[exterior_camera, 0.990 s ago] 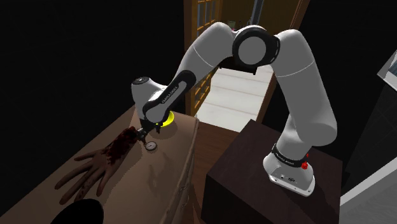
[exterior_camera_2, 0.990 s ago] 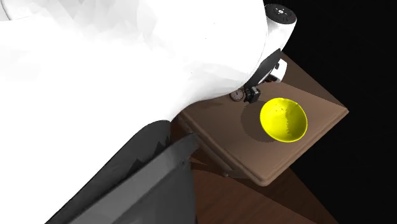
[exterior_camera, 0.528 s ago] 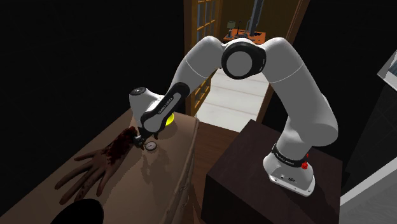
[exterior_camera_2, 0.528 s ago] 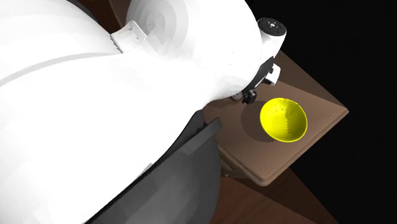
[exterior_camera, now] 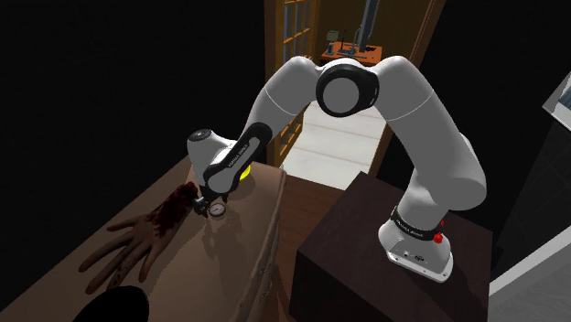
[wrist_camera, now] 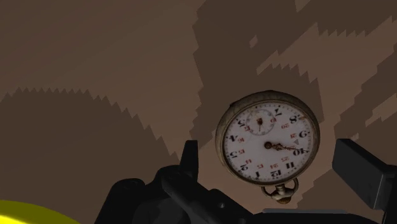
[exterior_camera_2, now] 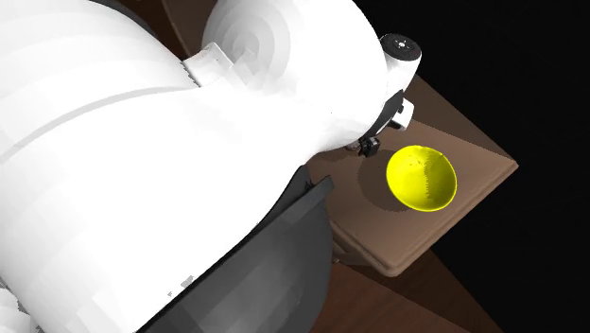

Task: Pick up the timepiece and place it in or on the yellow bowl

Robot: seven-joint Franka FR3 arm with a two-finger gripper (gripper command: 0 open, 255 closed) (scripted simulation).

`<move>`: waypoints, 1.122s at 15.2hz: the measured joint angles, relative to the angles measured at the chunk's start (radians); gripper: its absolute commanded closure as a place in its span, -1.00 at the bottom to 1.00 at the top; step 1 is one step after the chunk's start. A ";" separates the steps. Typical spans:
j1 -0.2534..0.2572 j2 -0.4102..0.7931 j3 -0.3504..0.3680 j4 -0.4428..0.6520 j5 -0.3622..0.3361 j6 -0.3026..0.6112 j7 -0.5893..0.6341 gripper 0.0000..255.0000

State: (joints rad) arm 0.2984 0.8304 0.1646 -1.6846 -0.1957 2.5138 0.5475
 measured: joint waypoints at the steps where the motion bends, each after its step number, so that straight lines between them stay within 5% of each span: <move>1: 0.000 0.000 0.000 0.000 0.000 0.000 0.000 1.00; 17: -0.004 -0.052 0.009 -0.017 0.008 -0.035 -0.002 1.00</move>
State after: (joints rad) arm 0.2939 0.7784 0.1741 -1.7013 -0.1880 2.4786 0.5457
